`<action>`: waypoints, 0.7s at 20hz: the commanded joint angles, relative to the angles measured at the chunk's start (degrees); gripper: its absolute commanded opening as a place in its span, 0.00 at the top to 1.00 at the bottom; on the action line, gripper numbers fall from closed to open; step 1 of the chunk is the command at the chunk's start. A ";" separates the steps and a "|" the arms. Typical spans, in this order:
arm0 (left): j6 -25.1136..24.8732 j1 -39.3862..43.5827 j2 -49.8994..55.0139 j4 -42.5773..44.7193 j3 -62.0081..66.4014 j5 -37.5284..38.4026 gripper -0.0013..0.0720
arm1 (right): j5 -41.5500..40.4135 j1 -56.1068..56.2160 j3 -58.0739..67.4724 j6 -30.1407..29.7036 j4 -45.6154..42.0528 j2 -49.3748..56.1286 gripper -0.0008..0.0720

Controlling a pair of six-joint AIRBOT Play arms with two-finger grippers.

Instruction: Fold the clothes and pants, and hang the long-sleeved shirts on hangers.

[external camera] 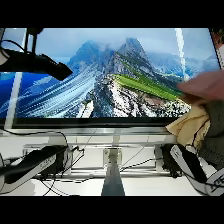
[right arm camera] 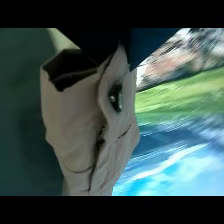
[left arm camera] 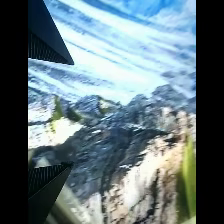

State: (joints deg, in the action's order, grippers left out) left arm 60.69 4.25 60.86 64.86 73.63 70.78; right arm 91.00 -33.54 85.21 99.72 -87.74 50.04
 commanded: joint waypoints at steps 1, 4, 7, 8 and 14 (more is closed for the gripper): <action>0.00 -0.07 -4.26 0.09 0.07 -4.74 0.02 | 2.89 -10.95 0.09 4.85 -13.68 -6.88 0.96; 0.00 -0.02 -5.51 0.04 0.07 -4.85 0.02 | 3.15 -19.71 0.07 4.85 -16.83 -8.35 0.96; -0.02 -0.04 -5.40 0.07 0.04 -4.87 0.02 | 3.50 -26.21 0.07 4.87 -16.46 -8.09 0.93; -0.02 -0.04 -5.40 0.07 0.04 -4.87 0.02 | 2.95 -27.12 0.07 5.53 -16.41 -8.09 0.72; -0.02 -0.02 -5.40 0.04 0.04 -4.90 0.02 | -0.39 -27.21 0.07 7.10 -1.09 -6.56 0.72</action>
State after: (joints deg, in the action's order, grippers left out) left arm 60.69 4.25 55.53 64.93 73.63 66.02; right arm 92.31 -60.01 85.27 106.32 -98.61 42.78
